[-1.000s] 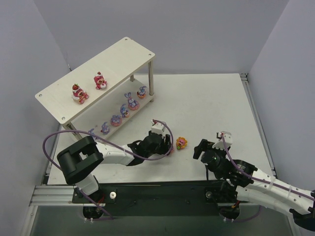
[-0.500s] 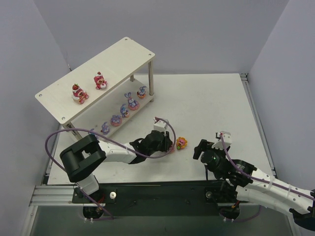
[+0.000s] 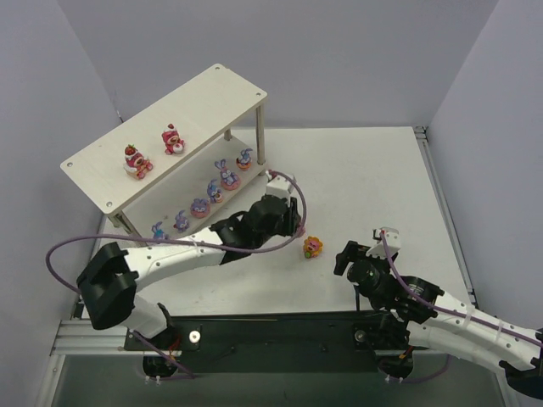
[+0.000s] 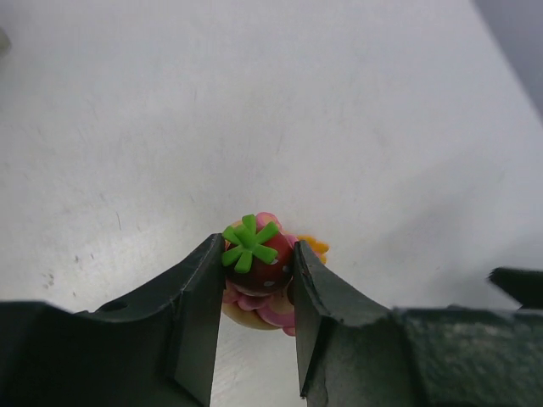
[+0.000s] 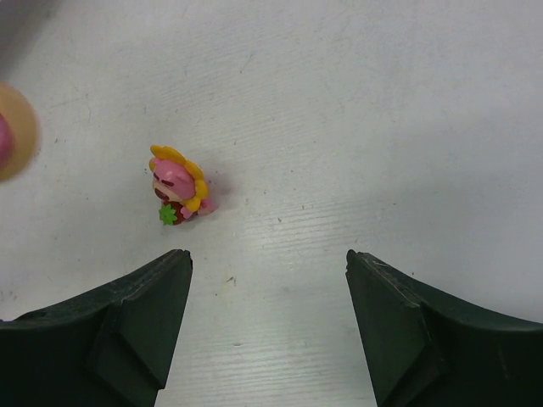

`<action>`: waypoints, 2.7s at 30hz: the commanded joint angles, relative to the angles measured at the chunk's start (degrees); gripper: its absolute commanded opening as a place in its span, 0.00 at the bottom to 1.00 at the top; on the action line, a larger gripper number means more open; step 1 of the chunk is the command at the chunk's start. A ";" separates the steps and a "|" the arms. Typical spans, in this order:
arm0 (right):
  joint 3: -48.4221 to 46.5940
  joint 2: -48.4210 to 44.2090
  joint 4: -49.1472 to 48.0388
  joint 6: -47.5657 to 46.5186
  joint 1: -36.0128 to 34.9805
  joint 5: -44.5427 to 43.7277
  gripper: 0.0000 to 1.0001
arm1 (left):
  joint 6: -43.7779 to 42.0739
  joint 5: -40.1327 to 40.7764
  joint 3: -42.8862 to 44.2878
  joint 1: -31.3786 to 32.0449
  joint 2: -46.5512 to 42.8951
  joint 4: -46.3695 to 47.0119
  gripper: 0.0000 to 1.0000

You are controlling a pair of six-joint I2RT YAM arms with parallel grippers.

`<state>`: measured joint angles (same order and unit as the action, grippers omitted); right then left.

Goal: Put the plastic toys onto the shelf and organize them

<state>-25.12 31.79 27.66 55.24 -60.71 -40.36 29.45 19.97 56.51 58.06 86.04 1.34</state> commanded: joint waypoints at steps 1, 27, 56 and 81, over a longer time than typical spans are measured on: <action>-0.98 0.46 1.08 -0.84 0.41 -2.97 0.75 | -4.83 4.47 17.97 -2.42 -7.90 -13.19 0.00; -1.33 1.87 1.17 -0.22 0.50 -3.67 0.75 | -13.63 -13.55 57.48 -32.03 -3.61 -40.36 0.00; -2.39 6.79 -0.33 0.13 0.59 -2.88 0.75 | -14.51 -33.50 81.74 -48.13 16.53 -56.19 0.06; -2.74 7.67 -1.20 -0.22 0.59 -2.53 0.75 | -14.42 -41.68 81.65 -50.94 19.17 -56.72 0.27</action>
<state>-25.63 39.33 26.50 55.09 -60.36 -41.17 14.96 -20.23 135.79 7.66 105.08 -56.62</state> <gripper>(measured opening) 0.748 0.425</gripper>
